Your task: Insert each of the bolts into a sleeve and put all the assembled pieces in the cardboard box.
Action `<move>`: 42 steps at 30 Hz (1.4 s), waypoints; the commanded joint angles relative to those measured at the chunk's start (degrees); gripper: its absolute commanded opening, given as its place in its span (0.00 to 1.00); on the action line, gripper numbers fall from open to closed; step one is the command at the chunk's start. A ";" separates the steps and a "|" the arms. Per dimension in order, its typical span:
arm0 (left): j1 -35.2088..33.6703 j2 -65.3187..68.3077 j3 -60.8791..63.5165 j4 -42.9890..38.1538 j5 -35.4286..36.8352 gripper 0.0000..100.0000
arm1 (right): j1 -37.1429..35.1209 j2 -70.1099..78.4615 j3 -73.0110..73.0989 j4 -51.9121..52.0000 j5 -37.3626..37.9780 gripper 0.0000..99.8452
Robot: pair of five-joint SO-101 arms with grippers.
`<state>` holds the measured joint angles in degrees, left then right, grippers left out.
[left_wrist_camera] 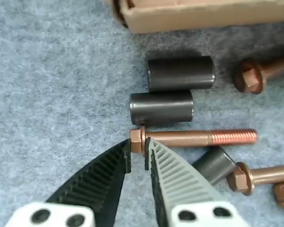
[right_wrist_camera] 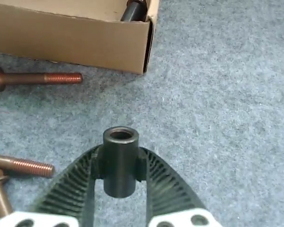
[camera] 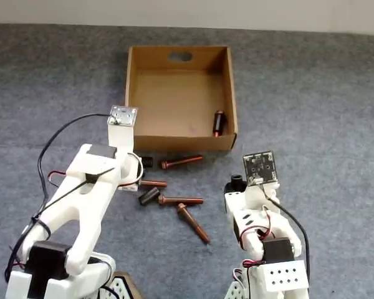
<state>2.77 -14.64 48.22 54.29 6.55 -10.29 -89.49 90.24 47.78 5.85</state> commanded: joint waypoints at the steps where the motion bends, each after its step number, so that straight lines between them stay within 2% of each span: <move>1: 1.80 -0.13 1.54 -2.02 -0.44 0.07 | -0.22 -0.48 -0.57 -0.92 -0.26 0.01; 9: 1.71 -0.22 3.47 -4.48 -0.44 0.07 | -0.04 -0.48 -0.57 -0.92 -0.26 0.01; 12: 1.63 -0.66 3.47 -4.48 -0.44 0.01 | -0.04 -0.48 -0.57 -0.92 -0.26 0.01; 17: 1.54 -0.75 3.47 -4.31 -0.70 0.01 | -0.04 -0.48 -0.57 -0.92 -0.26 0.01; 21: 1.27 -0.84 1.45 0.00 -1.49 0.01 | 0.04 -0.48 -0.57 -0.92 -0.26 0.01; 24: -1.71 -0.84 -3.82 6.51 -7.82 0.01 | 0.04 -0.48 -0.57 -0.92 -0.26 0.01; 28: -9.63 -0.75 -12.00 13.98 -19.25 0.01 | 0.04 -0.48 -0.57 -0.92 -0.26 0.01; 31: -14.02 -0.48 -15.96 16.62 -30.07 0.01 | 0.04 -0.48 -0.57 -0.92 -0.26 0.01; 34: -15.34 -0.31 -16.57 17.14 -38.15 0.01 | 0.04 -0.48 -0.66 -0.92 -0.26 0.01; 39: -14.29 -0.22 -13.85 16.79 -43.16 0.01 | 0.04 -0.48 -0.57 -0.92 -0.26 0.01; 42: -13.58 -0.22 -13.67 17.05 -42.73 0.01 | 0.04 -0.48 -0.57 -0.92 -0.26 0.01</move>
<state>-11.82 -14.55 34.95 70.99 -35.91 -10.20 -89.49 90.24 47.78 5.85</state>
